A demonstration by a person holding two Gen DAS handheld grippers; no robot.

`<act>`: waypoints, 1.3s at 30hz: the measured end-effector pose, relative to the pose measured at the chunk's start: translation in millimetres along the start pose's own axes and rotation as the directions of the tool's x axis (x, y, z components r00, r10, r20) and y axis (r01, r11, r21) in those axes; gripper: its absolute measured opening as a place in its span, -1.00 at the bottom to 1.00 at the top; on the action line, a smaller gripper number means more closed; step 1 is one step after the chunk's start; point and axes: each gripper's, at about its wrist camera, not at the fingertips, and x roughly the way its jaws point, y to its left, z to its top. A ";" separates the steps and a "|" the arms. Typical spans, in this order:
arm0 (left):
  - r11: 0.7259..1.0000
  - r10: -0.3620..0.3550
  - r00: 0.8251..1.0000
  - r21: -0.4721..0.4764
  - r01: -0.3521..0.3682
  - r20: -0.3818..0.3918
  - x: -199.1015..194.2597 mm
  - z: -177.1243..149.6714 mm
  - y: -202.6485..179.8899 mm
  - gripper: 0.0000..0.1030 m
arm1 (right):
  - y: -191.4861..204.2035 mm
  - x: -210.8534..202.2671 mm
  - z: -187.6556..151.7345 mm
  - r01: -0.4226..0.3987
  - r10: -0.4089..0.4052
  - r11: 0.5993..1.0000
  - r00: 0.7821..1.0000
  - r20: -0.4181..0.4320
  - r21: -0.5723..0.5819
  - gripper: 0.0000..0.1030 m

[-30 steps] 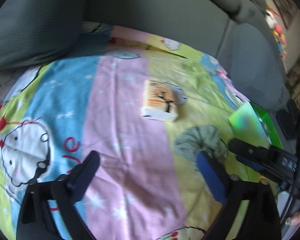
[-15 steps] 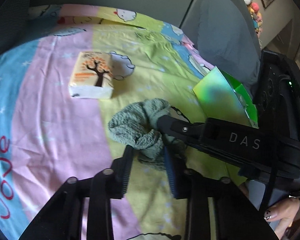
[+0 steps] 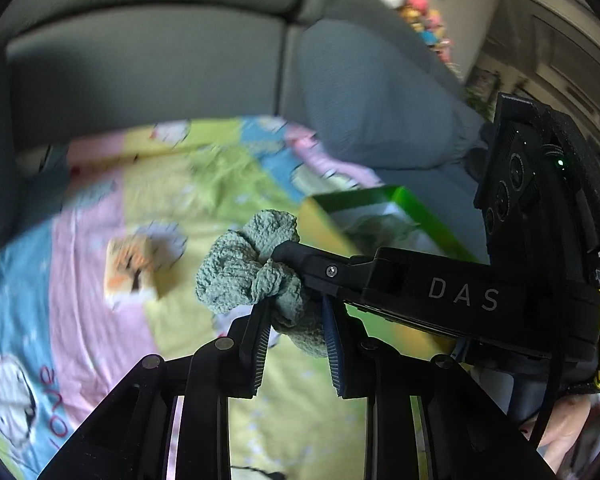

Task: Organize objects
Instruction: 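Carry the knitted cloth with the right tool into the green box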

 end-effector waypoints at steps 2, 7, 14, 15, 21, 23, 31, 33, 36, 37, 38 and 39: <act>0.999 -0.019 1.000 0.050 0.018 0.019 -4.3 7.5 -19.4 -0.49 | 0.5 -24.6 2.1 -0.013 0.013 1.000 0.998 0.067 -0.004 -0.72; 0.986 -0.083 0.996 0.150 0.077 0.032 0.3 22.8 -59.3 -0.49 | -9.5 -71.7 6.5 -0.020 0.015 1.000 0.977 0.213 0.022 -0.70; 0.968 -0.148 0.989 0.200 0.150 -0.026 30.7 26.4 -94.1 -0.49 | -44.9 -108.8 8.5 0.013 -0.051 0.993 0.946 0.319 0.119 -0.70; 0.967 -0.152 0.988 0.201 0.156 -0.033 34.8 26.1 -97.0 -0.49 | -47.0 -110.7 8.0 0.016 -0.058 0.991 0.945 0.323 0.130 -0.70; 0.966 -0.179 0.981 0.174 0.190 -0.075 48.2 23.3 -105.2 -0.49 | -64.6 -117.9 7.3 0.047 -0.111 0.980 0.936 0.335 0.193 -0.68; 0.968 -0.182 0.979 0.156 0.195 -0.092 55.2 21.1 -103.9 -0.49 | -69.8 -115.6 7.3 0.071 -0.139 0.974 0.935 0.325 0.214 -0.67; 0.973 -0.193 0.974 0.108 0.206 -0.119 65.8 12.8 -97.0 -0.49 | -84.2 -110.0 6.7 0.143 -0.220 0.953 0.933 0.286 0.266 -0.67; 0.973 -0.194 0.973 0.098 0.207 -0.123 68.1 11.6 -95.8 -0.49 | -85.2 -109.3 5.7 0.148 -0.225 0.952 0.932 0.284 0.269 -0.67; 0.975 -0.192 0.972 0.084 0.204 -0.132 68.4 9.5 -93.4 -0.49 | -86.1 -107.8 5.3 0.165 -0.241 0.948 0.930 0.277 0.273 -0.67; 0.976 -0.191 0.972 0.079 0.203 -0.138 69.2 8.5 -92.3 -0.49 | -86.8 -107.3 5.2 0.172 -0.249 0.946 0.929 0.274 0.275 -0.67; 0.976 -0.191 0.972 0.075 0.203 -0.140 70.3 8.2 -91.9 -0.49 | -87.3 -107.0 4.9 0.177 -0.254 0.944 0.928 0.272 0.277 -0.68; 0.977 -0.191 0.971 0.072 0.202 -0.141 71.1 7.8 -91.6 -0.49 | -87.6 -106.6 4.8 0.183 -0.260 0.943 0.927 0.271 0.278 -0.68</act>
